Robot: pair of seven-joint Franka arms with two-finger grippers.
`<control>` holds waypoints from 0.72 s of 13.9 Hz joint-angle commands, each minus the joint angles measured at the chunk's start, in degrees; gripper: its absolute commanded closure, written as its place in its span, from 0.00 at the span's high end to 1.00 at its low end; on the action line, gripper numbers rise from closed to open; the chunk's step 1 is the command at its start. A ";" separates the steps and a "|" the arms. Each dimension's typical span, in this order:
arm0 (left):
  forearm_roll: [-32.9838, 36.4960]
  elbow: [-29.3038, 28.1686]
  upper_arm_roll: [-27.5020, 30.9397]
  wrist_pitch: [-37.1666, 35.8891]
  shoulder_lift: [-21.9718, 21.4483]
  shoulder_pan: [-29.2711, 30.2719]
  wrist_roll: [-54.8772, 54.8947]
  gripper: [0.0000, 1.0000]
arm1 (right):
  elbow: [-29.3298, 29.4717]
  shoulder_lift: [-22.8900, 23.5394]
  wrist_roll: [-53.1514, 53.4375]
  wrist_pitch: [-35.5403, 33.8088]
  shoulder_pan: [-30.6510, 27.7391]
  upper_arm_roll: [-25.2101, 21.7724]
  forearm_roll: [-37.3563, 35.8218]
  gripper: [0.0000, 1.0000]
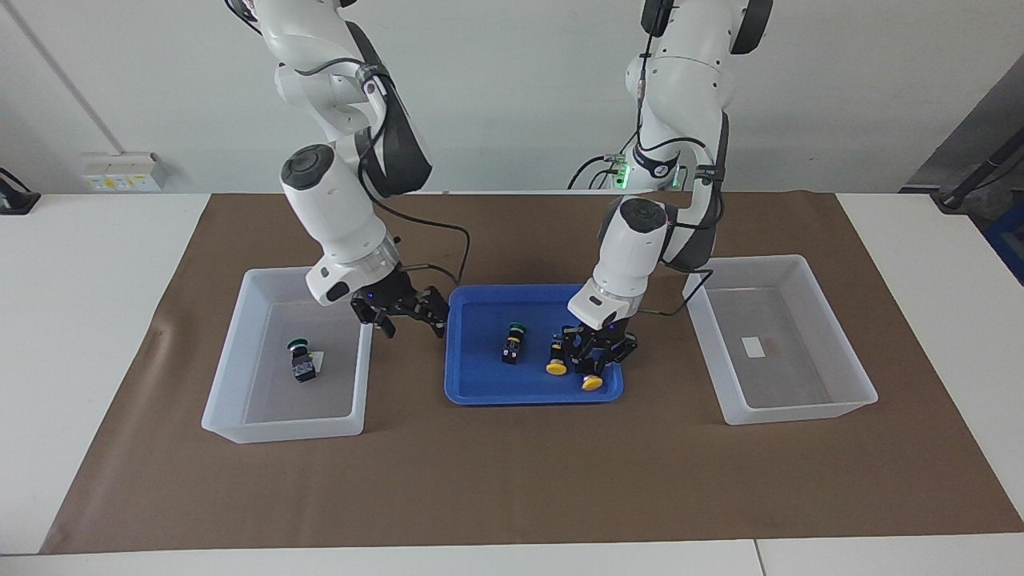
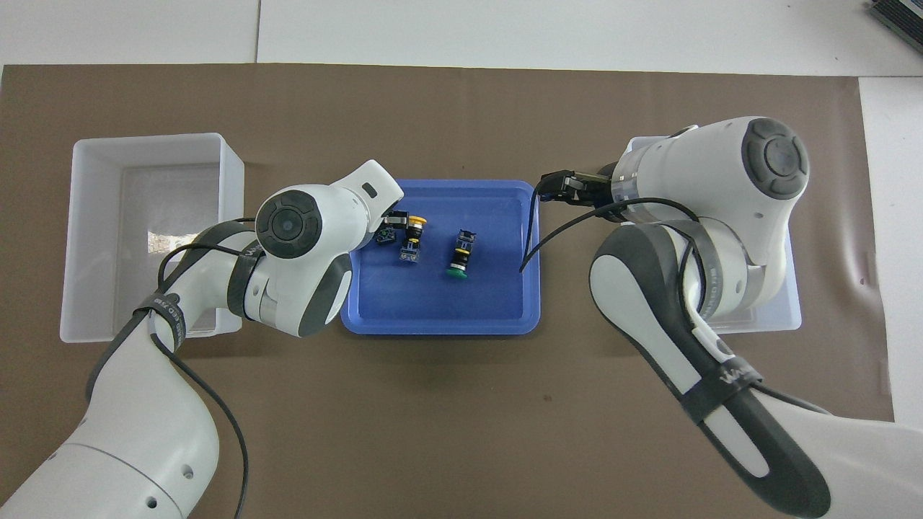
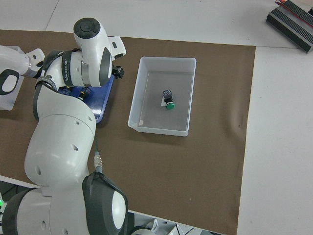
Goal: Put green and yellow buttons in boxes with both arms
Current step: 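Grasp the yellow button with the left gripper while the right gripper grasps green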
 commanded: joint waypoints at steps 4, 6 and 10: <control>0.99 -4.09 0.90 2.60 -1.16 -1.74 -4.67 0.08 | -0.83 5.33 3.86 10.38 6.21 0.11 1.41 1.00; 0.99 -3.74 0.98 1.81 -1.33 -1.74 -4.58 0.00 | -1.27 7.62 4.21 13.11 9.63 -0.07 0.62 1.00; 0.99 -2.77 1.34 -4.41 -6.24 -0.69 -3.88 0.00 | -3.64 8.68 3.87 16.20 12.10 -0.07 -0.17 1.00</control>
